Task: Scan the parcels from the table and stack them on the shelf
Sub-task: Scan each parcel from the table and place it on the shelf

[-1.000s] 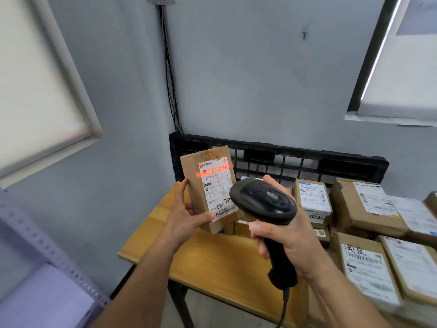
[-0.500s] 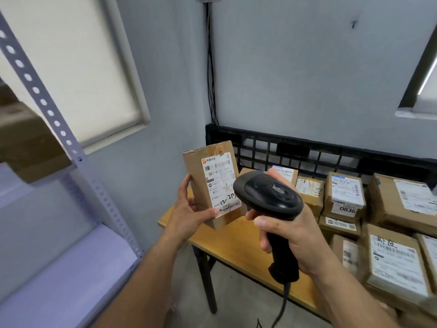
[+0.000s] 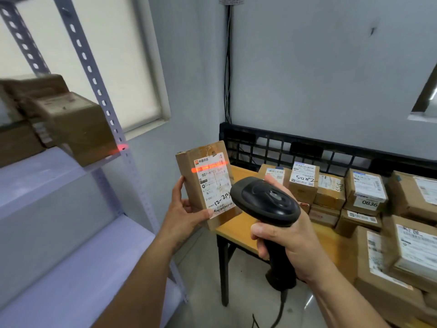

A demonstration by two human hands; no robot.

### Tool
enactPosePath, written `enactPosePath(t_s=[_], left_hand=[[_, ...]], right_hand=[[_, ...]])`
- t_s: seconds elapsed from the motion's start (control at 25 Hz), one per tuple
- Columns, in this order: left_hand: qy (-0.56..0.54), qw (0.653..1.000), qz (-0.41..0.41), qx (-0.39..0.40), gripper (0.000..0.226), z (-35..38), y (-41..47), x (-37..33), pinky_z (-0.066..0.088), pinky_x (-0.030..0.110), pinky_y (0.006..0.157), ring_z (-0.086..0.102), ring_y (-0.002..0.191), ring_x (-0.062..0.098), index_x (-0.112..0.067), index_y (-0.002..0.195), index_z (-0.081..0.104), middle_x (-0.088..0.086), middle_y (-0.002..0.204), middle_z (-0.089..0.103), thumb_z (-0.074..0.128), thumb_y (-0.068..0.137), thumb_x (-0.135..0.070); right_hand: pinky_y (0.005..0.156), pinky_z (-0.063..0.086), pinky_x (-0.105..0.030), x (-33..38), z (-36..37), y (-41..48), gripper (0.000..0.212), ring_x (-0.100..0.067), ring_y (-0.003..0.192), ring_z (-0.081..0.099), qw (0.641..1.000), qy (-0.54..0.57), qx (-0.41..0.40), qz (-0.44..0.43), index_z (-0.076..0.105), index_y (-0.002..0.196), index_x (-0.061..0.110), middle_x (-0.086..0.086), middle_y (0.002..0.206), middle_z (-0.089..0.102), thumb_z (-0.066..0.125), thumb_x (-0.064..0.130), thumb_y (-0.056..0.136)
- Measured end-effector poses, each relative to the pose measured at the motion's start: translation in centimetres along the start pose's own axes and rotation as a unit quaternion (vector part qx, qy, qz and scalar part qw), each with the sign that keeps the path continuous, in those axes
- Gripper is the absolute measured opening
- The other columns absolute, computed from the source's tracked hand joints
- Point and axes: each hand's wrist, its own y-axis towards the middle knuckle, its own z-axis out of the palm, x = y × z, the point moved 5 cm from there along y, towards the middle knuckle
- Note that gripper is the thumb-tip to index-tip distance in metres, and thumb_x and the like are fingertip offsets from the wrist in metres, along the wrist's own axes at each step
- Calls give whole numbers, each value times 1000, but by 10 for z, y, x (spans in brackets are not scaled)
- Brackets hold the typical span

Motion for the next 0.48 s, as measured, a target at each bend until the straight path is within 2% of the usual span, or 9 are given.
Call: enactPosePath(t_s=[0.08,0.16,0.28,0.48], left_hand=[[-1,1000,-1,-2,110,-23,-10,8,57,30,73,64,103,18,-45,147,12,4,111,61,85,71,-17],[5,1000,-2,-1,110,-44,-19,16,56,40,86,64,105,20,-46,148,11,4,113,61,85,70,-20],[-4,1000,-4,5,108,-77,-36,27,53,40,90,62,108,19,-45,149,11,3,116,62,83,72,-23],[-52,999,1,-2,100,-127,-68,47,57,37,87,65,107,18,-43,149,17,2,119,65,80,75,-19]], right_hand=[[46,50,-35,-1,24,-5,109,-23,45,57,1000,-8,0,0,23,150,41,-13,68,67,82,23,59],[47,49,-35,-3,46,-11,108,-23,44,56,1000,-15,0,-1,25,149,40,-10,66,67,82,23,59],[48,49,-37,-9,81,-25,109,-23,45,56,1000,-24,9,8,25,149,42,-9,68,69,83,22,59],[44,48,-33,-20,134,-56,110,-25,45,56,999,-12,6,44,26,145,48,-24,83,69,85,20,55]])
